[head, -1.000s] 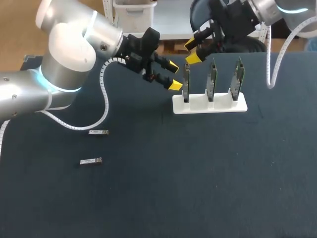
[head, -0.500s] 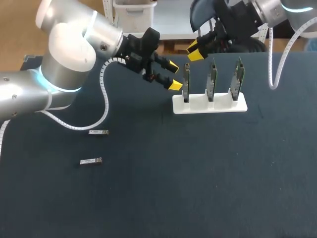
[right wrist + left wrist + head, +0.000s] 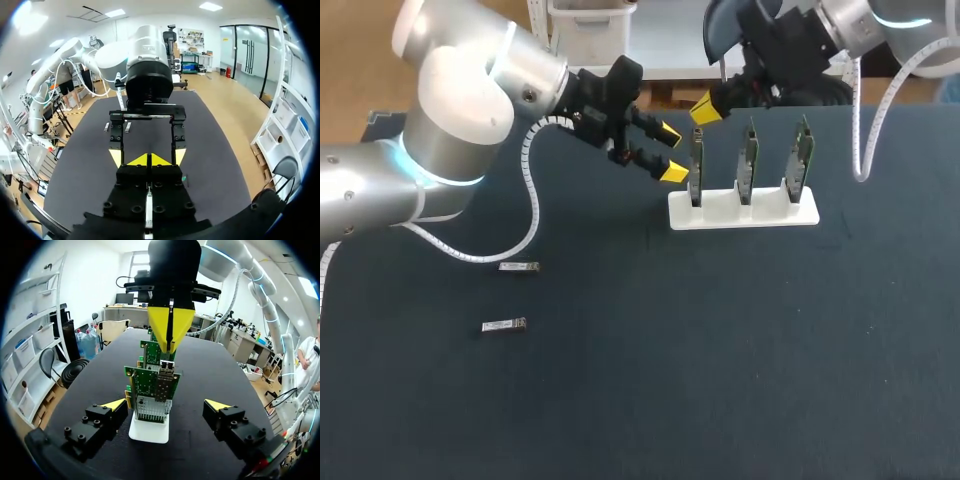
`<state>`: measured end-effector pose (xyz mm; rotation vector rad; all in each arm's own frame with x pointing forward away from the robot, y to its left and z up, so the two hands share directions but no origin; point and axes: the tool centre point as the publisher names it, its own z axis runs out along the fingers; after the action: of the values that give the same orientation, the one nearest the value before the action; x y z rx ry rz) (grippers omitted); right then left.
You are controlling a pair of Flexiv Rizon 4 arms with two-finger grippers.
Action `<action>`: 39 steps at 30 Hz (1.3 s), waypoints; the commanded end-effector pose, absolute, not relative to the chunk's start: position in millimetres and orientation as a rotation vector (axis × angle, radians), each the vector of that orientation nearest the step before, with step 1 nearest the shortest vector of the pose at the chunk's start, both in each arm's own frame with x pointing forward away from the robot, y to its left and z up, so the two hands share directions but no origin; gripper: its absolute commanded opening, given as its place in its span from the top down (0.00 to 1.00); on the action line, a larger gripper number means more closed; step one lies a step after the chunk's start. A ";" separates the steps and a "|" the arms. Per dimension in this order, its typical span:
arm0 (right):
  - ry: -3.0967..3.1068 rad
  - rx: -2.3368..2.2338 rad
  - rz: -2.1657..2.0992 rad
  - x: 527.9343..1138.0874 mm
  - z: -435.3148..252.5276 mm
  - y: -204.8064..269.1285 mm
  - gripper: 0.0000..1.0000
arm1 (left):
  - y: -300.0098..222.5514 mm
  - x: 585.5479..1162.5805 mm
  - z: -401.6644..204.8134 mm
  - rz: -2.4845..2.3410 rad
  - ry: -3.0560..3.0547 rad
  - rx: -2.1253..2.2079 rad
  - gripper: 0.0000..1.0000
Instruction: Pick up the optical module with the left hand, and insert it into the network port with the right hand.
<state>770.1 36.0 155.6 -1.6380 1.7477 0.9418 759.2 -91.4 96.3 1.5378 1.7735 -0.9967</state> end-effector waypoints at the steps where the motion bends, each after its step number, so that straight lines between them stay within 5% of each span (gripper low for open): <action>1: 1.749 -1.647 0.951 774.9 153.7 38.2 1.00 | -92.2 760.4 95.9 -0.996 1.776 1.539 0.00; 39: 1.790 -1.605 1.001 771.8 140.7 33.5 1.00 | -92.2 760.4 95.9 -0.996 1.776 1.539 0.00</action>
<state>770.9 37.8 144.6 -1.6102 1.8090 0.9860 759.2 -91.4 96.3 1.5378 1.7735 -0.9967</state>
